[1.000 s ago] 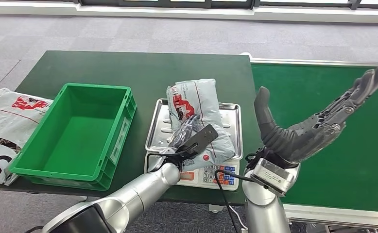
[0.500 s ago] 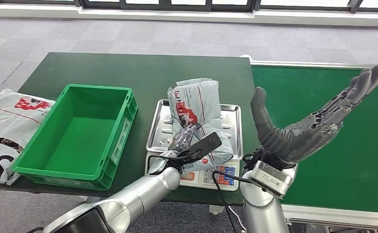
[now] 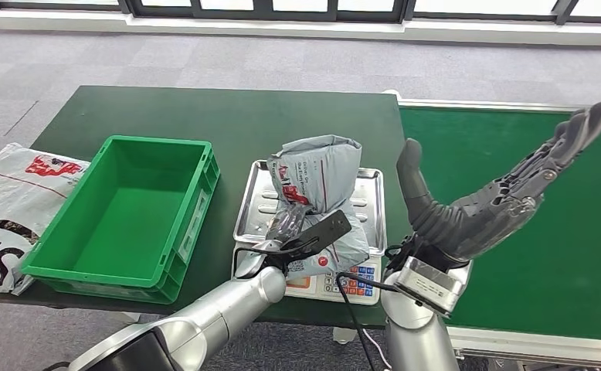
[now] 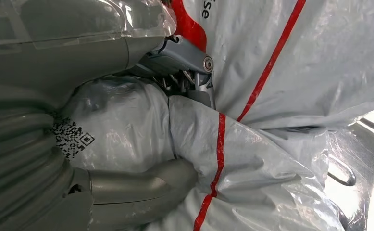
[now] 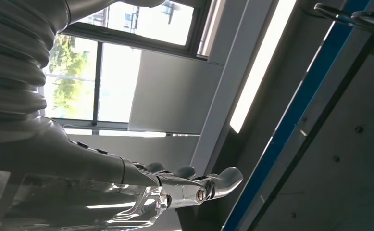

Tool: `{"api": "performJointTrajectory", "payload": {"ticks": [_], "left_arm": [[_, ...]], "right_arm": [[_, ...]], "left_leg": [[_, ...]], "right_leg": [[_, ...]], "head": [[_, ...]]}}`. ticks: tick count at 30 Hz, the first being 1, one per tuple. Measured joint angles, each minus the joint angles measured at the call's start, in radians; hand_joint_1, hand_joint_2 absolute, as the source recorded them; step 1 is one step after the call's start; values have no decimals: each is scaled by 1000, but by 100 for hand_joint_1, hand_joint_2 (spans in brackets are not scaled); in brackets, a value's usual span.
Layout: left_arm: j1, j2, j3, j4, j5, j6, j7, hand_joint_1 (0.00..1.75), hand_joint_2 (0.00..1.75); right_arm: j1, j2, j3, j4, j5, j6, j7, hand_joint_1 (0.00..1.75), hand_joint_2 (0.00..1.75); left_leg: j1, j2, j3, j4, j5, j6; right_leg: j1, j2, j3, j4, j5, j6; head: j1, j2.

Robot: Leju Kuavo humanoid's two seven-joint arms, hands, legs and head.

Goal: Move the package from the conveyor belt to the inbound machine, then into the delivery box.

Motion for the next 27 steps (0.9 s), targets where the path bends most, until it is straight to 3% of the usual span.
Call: {"api": "performJointTrajectory", "payload": {"ticks": [6, 11, 16, 23, 27], "left_arm": [[4, 1, 0, 2, -1, 61, -24, 175, 175], [4, 12, 2, 5, 16, 198, -115, 175, 175], [3, 29, 14, 6, 22, 255, -167, 175, 175], [-11, 78, 167, -24, -89, 292, -290, 175, 175], [-11, 79, 176, -26, -91, 293, -297, 175, 175]], "right_arm": [[-1, 0, 9, 0, -2, 0, 0, 0, 175], [-1, 0, 7, 0, 0, 0, 0, 0, 175], [-1, -1, 5, 0, 4, 0, 0, 0, 175], [5, -2, -11, 0, 9, 0, 0, 0, 175], [5, -2, -12, 0, 9, 0, 0, 0, 175]], "left_leg": [[0, 0, 0, 0, 0, -1], [0, 1, -2, 0, 0, -1], [0, 1, -4, 0, 0, -2], [0, 1, -8, 0, 2, -3], [0, 1, -8, 0, 2, -3]], "right_leg": [[0, 0, -1, 0, 0, 0], [1, 2, -5, 0, 0, -1], [1, 2, -7, 0, 0, -1], [1, 3, -11, 0, 1, -2], [1, 2, -11, 1, 1, -2]], "head": [[0, 0], [0, 0], [0, 0], [0, 0], [0, 0]]}}
